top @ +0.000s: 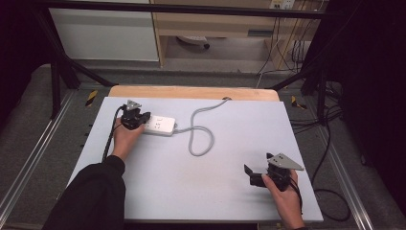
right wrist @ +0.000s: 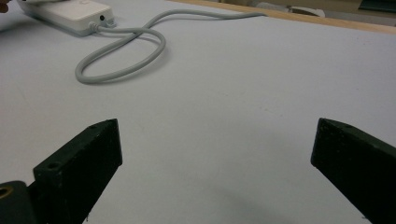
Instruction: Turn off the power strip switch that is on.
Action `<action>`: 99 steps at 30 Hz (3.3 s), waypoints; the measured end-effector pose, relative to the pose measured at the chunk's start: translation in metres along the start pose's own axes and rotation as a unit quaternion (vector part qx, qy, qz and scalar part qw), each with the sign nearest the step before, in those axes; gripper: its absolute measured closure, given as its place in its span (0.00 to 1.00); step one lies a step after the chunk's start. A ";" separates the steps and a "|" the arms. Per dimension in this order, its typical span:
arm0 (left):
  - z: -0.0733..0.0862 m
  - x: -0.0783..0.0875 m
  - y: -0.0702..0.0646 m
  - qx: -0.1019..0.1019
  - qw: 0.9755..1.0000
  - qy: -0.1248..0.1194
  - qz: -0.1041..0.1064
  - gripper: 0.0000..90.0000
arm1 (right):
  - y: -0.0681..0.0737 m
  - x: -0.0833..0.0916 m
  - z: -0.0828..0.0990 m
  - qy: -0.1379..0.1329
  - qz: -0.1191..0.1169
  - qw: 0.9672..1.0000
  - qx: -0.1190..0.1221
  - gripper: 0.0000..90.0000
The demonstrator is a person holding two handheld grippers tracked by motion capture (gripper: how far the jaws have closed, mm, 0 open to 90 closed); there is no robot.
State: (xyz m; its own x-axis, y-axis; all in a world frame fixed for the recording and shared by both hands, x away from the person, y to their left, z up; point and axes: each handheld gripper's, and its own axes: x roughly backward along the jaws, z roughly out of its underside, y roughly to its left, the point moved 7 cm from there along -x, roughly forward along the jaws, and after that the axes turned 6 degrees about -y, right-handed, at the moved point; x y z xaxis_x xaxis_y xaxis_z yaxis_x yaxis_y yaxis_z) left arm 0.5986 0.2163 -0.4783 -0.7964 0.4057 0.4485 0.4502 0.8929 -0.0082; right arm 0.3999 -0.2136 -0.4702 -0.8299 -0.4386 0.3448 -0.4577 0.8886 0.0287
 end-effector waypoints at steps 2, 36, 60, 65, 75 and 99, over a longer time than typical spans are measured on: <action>0.000 0.000 0.000 -0.004 1.000 0.000 -0.001 1.00 | 0.000 0.000 0.000 0.000 0.001 1.000 -0.001 0.03; 0.001 -0.002 -0.002 -0.001 1.000 -0.002 -0.008 1.00 | -0.002 0.002 0.000 -0.002 0.002 1.000 -0.001 0.03; 0.000 0.002 0.005 0.012 1.000 -0.015 -0.009 1.00 | -0.002 0.001 0.000 -0.002 0.003 1.000 -0.001 0.02; 0.000 0.002 0.003 0.028 0.999 -0.021 0.003 1.00 | -0.003 0.002 -0.001 -0.004 0.004 1.000 -0.002 0.02; -0.004 0.003 -0.002 0.035 0.999 -0.029 0.012 1.00 | -0.003 0.002 -0.001 -0.004 0.004 1.000 -0.002 0.02; -0.012 0.008 -0.006 0.049 0.997 -0.046 0.031 1.00 | -0.003 0.002 -0.001 -0.004 0.005 1.000 -0.002 0.02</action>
State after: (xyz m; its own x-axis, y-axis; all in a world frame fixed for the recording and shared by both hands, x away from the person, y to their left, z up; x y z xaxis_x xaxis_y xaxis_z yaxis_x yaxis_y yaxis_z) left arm 0.5939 0.2117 -0.4637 -0.8041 0.4734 0.3596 0.4619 0.8783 -0.1234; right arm 0.4000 -0.2167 -0.4685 -0.8367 -0.4316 0.3370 -0.4489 0.8931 0.0295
